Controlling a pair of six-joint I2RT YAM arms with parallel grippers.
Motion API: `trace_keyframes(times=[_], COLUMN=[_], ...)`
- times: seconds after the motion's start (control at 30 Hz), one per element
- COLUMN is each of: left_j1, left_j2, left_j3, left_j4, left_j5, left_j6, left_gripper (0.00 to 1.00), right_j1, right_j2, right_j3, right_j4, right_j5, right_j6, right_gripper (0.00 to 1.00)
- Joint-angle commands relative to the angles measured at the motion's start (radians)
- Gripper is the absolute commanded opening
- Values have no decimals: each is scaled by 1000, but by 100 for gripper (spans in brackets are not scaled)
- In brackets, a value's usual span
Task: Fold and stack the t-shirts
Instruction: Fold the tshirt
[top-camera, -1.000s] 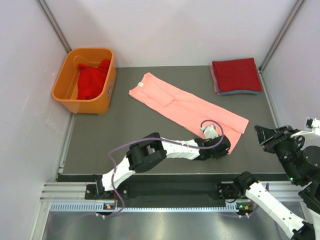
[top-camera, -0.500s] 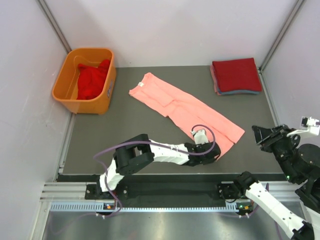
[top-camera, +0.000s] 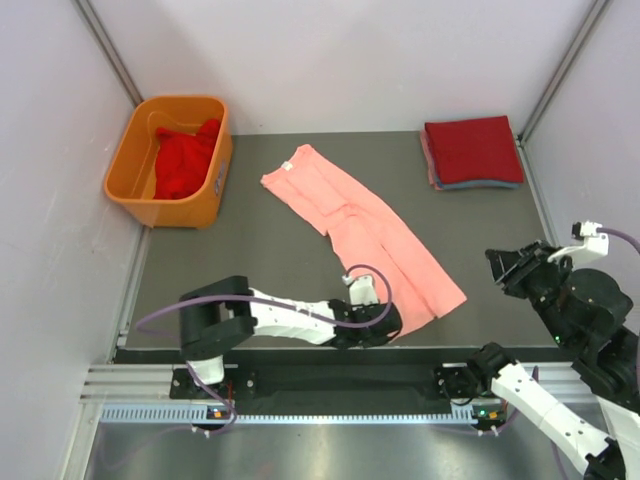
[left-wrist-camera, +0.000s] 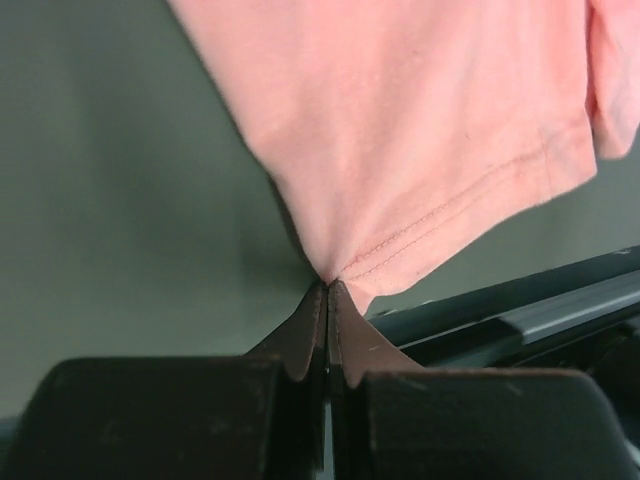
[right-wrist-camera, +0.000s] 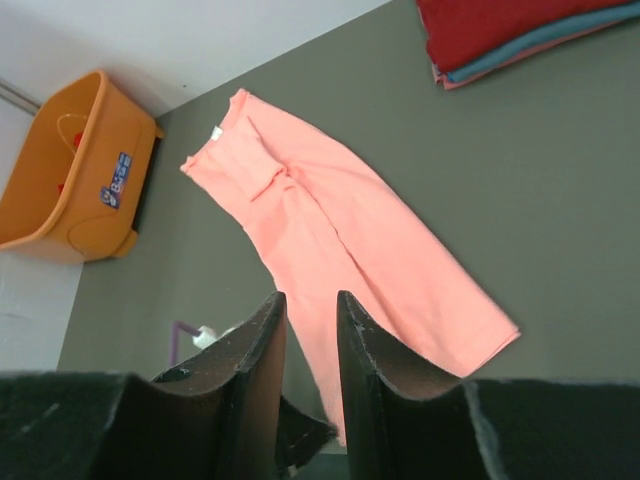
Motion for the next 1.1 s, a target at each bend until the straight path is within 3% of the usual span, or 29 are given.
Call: trace_keyframes(times=[0.0,0.27,0.57,0.77,0.83,0.9,1.07], left_j1=[-12,-22,-22,-25,-25,-25,32], left_j2=[-137,-361,-538,-607,-619,-622,-604], left_j3=[-89,-272,-324,-378,-339,-292,-106], left_j4=[-110,-174,-375,-389,-435,-514,-639], left_j5=[-71,-106,-123,-69,-86,-149,-252], left_j6=[-36,-96,-85,-81,-60,-33,166], left_gripper=[0,0,0,0,8,32,40], right_j1=[2,2,2,0,2,0,2], right_j2=[35,97,165,203,209,214,210], right_j3=[-13,-80,-134,-174,-178,-178,-177], right_j4=[55,98,161,227,236,241,242], right_j5=[-34,-92,-160,-215,-223,-223,-223], right_j6=[-21,-35,-36,-26,-24,-23,-27], right_gripper=[28,29,29,29,29,29,30])
